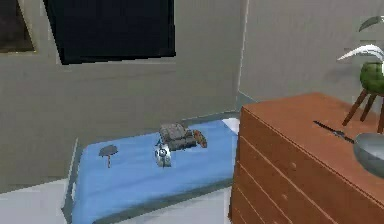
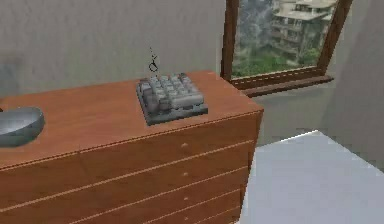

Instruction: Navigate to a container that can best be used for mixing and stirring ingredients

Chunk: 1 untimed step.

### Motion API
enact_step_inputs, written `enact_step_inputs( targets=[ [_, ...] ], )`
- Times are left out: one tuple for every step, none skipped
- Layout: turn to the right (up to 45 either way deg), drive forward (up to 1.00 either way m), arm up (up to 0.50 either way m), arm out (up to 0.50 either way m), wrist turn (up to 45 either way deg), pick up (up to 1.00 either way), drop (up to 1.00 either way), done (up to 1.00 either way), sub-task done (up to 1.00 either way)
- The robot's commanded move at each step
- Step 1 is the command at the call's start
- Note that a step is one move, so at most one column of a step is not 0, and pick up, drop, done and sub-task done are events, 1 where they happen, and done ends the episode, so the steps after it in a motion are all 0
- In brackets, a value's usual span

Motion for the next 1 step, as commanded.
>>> enact_step_inputs(
  targets=[
    [45.0,0.00,0.00,0.00,0.0,0.00,0.00,0.00,0.00]
  ],
)
